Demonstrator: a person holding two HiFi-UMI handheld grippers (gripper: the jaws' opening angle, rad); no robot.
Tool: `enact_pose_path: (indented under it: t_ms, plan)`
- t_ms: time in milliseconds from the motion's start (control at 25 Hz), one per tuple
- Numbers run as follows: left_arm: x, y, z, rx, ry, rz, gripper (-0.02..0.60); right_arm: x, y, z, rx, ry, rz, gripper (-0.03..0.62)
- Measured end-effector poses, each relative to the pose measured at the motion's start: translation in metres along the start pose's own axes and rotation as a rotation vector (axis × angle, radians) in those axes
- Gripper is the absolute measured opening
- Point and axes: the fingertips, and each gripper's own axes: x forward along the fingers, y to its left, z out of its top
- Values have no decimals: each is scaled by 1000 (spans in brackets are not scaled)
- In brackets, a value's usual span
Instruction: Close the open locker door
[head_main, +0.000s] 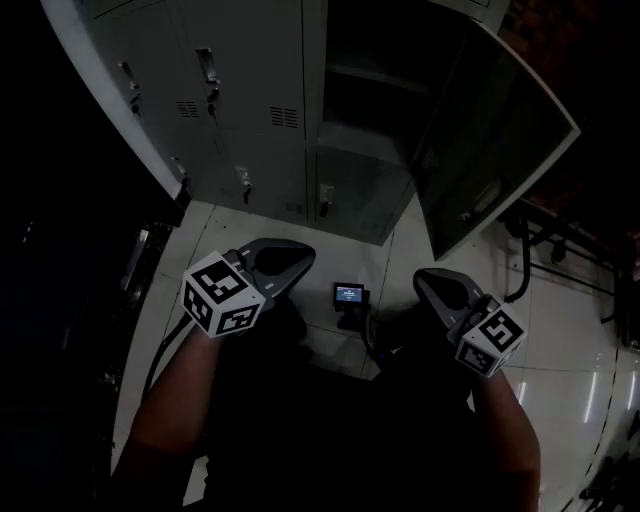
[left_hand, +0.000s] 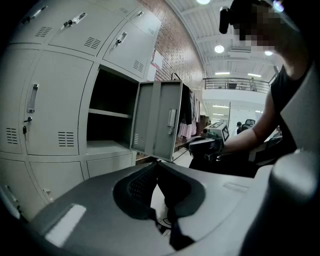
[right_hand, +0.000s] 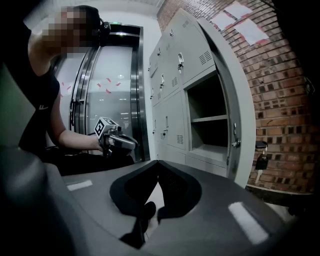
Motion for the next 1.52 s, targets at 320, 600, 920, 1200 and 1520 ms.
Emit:
enact_pose_path:
  t_ms: [320, 600, 920, 1200, 1520]
  plan:
    - [-3, -1, -6, -10, 15, -2, 12, -31, 0, 31, -151, 2, -138, 211]
    - [1, -1, -6, -3, 11, -8, 12, -78, -83, 82, 6, -177, -407, 250]
    - [4, -2, -6, 0, 9, -2, 12, -37, -108, 75, -94, -59, -285, 289]
    - [4, -6, -1, -10, -9, -14, 12, 19, -70, 88, -110, -76, -141, 151]
    - [-2, 2, 5, -34, -37, 9, 12, 121, -55, 109, -97, -93, -160, 120]
